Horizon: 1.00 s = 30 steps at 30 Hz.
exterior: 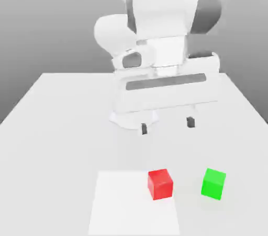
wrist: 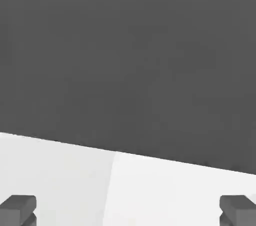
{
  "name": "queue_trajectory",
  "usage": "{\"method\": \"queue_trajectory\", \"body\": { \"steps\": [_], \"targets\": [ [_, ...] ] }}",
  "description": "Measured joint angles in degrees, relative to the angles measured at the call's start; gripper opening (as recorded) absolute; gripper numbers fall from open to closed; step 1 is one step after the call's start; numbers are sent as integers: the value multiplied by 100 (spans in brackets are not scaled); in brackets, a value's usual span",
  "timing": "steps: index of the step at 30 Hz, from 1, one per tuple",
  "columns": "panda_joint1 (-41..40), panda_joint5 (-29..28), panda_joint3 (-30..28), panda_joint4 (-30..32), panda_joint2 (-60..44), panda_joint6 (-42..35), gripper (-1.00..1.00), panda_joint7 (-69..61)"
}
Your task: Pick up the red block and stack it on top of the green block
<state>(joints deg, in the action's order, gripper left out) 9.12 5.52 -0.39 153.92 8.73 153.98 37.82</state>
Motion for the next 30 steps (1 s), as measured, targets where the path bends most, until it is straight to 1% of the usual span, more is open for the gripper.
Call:
{"method": "queue_trajectory", "body": {
  "steps": [4, 7, 10, 11, 18, 24, 28, 30],
  "targets": [
    [65, -437, 58, 464, -798, 529, 0, 224],
    [106, -564, 9, 470, -1395, 1017, 0, 292],
    [102, -562, 14, 397, -2011, 1540, 0, 291],
    [96, -550, 23, 374, -2192, 1694, -100, 286],
    [85, -571, 30, 370, -2224, 1720, -100, 304],
    [86, -574, 31, 525, -1142, 795, -100, 304],
    [404, -511, 375, 351, -829, 299, -100, 344],
    [700, -488, 611, 207, -762, 89, -100, 385]
  ]
}}
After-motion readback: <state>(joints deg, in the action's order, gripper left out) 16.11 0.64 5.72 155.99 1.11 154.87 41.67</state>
